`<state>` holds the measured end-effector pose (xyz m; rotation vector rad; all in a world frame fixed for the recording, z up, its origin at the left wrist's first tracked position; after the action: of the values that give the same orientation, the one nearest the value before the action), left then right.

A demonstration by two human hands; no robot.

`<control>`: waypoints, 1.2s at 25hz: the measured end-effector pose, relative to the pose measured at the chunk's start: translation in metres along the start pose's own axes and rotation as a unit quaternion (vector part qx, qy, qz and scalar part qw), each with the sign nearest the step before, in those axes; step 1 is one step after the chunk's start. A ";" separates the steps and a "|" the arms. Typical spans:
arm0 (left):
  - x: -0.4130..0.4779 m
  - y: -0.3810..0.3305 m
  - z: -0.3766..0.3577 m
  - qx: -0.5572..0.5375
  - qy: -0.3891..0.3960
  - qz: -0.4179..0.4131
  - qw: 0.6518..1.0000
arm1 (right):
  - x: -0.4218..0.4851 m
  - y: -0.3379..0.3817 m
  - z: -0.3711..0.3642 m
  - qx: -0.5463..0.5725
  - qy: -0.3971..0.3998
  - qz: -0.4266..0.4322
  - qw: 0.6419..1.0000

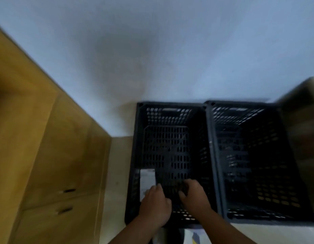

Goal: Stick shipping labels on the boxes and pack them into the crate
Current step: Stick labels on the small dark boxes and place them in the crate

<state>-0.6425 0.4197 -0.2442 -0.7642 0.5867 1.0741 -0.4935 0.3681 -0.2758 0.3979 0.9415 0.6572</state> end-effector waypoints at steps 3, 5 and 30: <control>-0.049 -0.076 0.047 0.117 -0.065 -0.119 0.984 | -0.071 0.010 0.102 -0.021 -0.094 0.014 0.995; -0.082 -0.134 0.068 0.172 -0.107 -0.212 0.956 | -0.122 0.013 0.164 -0.044 -0.163 0.041 0.985; -0.241 -0.717 -0.069 0.207 -0.293 -0.413 0.837 | -0.365 -0.318 0.644 -0.066 -0.416 0.057 0.905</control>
<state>-0.0725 0.0382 0.0809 -0.2097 -0.0762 0.2984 0.0049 -0.1340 0.1095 0.5521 0.0577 0.5692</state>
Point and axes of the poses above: each hand's wrist, its own x-axis towards the middle knuckle, its own z-axis out of the back of the hand, y = z × x, the point moved 7 cm from there along x, towards the middle knuckle, and after that the axes turned 13 degrees about x, right-handed, at the moved point
